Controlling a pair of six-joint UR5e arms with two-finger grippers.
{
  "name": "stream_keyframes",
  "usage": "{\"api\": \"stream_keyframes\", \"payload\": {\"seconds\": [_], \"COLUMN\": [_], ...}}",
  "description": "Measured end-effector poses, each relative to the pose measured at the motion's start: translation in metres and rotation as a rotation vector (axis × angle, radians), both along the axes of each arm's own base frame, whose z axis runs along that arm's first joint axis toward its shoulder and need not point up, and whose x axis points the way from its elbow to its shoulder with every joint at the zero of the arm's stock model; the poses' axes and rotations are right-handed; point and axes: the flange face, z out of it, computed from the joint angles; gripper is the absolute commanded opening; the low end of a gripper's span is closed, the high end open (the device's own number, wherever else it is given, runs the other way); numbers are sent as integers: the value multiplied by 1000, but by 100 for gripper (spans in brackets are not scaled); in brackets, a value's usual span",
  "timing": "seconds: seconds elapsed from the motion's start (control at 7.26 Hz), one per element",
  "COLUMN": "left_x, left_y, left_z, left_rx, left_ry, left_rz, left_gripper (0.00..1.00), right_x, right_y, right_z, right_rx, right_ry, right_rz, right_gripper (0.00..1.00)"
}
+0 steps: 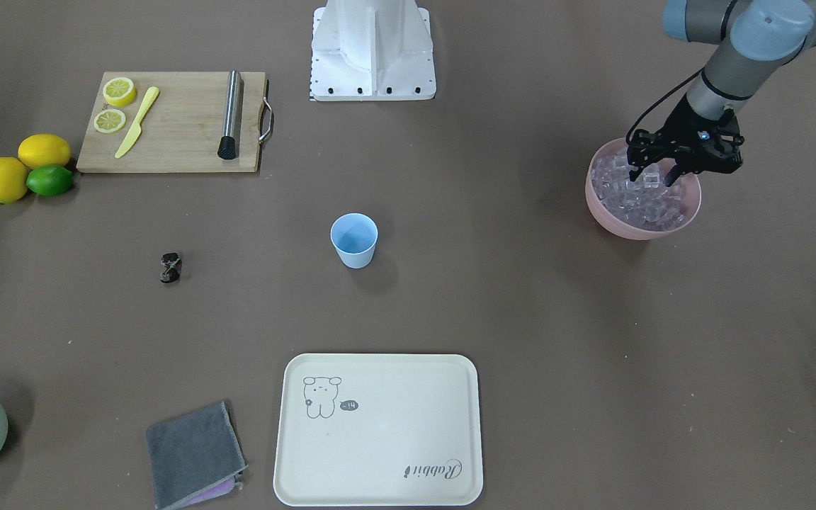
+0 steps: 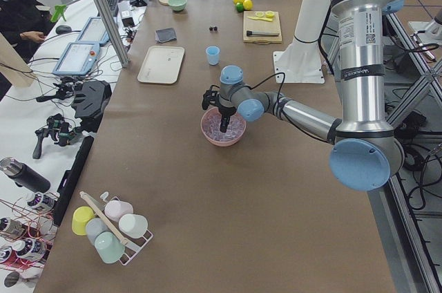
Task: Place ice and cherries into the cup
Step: 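Close the left gripper on an ice cube in the pink bowl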
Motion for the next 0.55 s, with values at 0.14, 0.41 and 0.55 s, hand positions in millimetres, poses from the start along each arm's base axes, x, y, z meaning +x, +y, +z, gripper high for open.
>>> {"api": "stream_keyframes", "payload": {"seconds": [0.14, 0.41, 0.55], "left_x": [0, -1, -2], "left_y": [1, 2, 1], "left_z": [1, 2, 2], "left_rx": [2, 7, 8], "left_ry": [-2, -3, -4], "left_rz": [5, 11, 11], "left_gripper": [59, 59, 59], "right_x": [1, 3, 3], "right_y": [0, 2, 3], "right_z": [0, 1, 2], "right_rx": [0, -3, -4], "right_ry": [0, 0, -1], "right_rz": [2, 8, 8], "right_gripper": [100, 100, 100]}}
